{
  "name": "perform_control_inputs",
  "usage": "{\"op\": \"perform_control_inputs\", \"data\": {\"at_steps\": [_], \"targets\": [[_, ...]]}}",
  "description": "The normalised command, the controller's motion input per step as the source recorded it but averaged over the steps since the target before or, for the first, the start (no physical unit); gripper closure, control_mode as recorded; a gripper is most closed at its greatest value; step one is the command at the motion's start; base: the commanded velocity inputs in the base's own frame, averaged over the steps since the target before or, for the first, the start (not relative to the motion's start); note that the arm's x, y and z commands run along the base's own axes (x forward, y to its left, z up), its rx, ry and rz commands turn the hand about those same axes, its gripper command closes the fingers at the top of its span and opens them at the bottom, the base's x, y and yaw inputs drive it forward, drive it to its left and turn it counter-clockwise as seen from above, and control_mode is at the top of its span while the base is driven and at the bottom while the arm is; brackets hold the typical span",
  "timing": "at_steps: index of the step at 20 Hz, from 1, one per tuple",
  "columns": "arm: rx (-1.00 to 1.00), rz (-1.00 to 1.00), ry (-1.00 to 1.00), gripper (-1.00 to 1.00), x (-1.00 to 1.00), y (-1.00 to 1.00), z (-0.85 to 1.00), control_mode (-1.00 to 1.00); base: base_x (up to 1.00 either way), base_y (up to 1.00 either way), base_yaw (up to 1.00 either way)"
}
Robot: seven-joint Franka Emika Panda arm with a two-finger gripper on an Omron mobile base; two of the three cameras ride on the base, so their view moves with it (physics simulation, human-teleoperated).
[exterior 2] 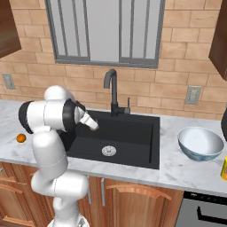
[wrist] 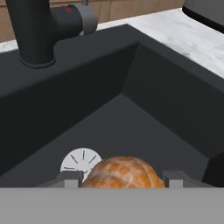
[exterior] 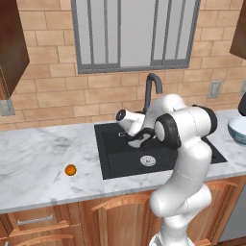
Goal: Remove the tangerine and tangerine from the sink. Then move the bowl and cup from the counter to the sink for washing.
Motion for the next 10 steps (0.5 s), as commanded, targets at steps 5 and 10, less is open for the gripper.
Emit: {"op": "perform_control_inputs", "data": {"at_steps": [5, 10], "targets": [[0.01, 0.00, 0.00, 1.00, -0.09, 0.17, 0.31, -1.00, 0.00, 0.00, 0.00], [0.03, 0.00, 0.00, 1.00, -0.10, 0.24, 0.31, -1.00, 0.00, 0.00, 0.00]]}}
